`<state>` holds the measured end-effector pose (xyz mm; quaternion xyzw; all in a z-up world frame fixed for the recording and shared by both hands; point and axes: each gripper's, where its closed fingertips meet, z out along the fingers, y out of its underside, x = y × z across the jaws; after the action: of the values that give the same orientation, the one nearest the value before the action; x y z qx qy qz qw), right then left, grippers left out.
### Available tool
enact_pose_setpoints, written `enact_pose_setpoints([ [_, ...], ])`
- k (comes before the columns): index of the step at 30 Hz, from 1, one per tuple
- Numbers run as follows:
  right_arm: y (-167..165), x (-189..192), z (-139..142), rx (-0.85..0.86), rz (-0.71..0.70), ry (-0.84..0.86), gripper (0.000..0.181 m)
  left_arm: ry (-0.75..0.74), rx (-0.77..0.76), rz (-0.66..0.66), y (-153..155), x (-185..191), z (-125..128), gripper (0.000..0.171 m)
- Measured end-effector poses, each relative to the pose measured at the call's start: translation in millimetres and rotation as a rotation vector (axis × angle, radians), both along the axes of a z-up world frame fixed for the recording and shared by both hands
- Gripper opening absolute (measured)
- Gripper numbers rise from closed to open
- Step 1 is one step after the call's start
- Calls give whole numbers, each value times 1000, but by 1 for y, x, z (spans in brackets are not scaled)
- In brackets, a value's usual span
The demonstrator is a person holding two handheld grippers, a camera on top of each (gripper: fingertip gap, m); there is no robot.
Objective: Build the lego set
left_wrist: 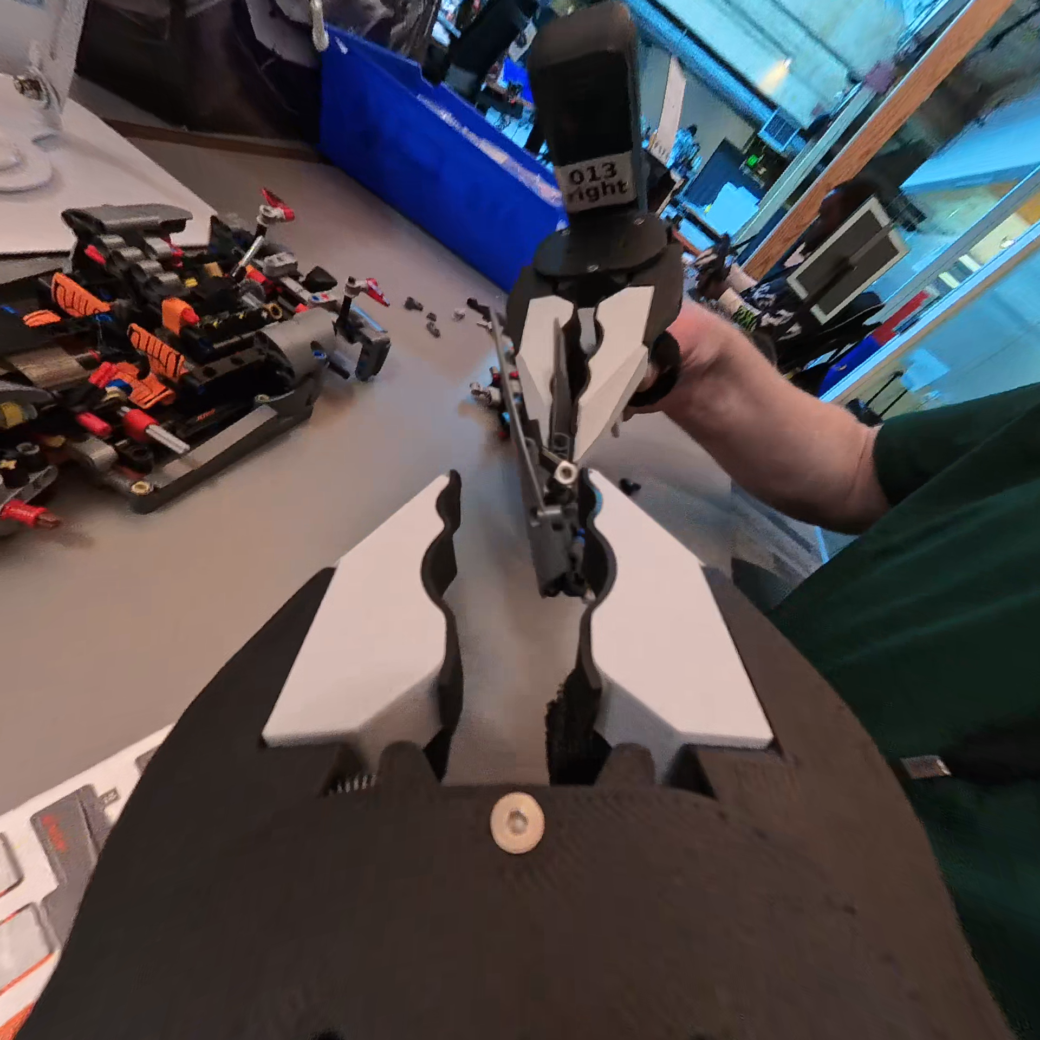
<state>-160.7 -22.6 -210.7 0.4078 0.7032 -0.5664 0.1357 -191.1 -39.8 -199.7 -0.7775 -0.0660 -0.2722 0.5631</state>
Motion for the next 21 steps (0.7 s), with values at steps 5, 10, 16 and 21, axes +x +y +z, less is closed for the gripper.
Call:
enact_pose_setpoints([
  [5,-9,3,-17,45,-19,-51,5,60,-55,20,-5,-3,-15,36],
  [10,-17,4,-30,65,-44,-92,4,146,-140,25,-6,-4,-30,26],
  [16,-21,-2,-36,59,-117,-97,4,155,-165,27,-2,-13,-33,21],
  [21,-10,-9,-40,44,-257,-93,4,195,-163,95,-6,-29,-25,28],
])
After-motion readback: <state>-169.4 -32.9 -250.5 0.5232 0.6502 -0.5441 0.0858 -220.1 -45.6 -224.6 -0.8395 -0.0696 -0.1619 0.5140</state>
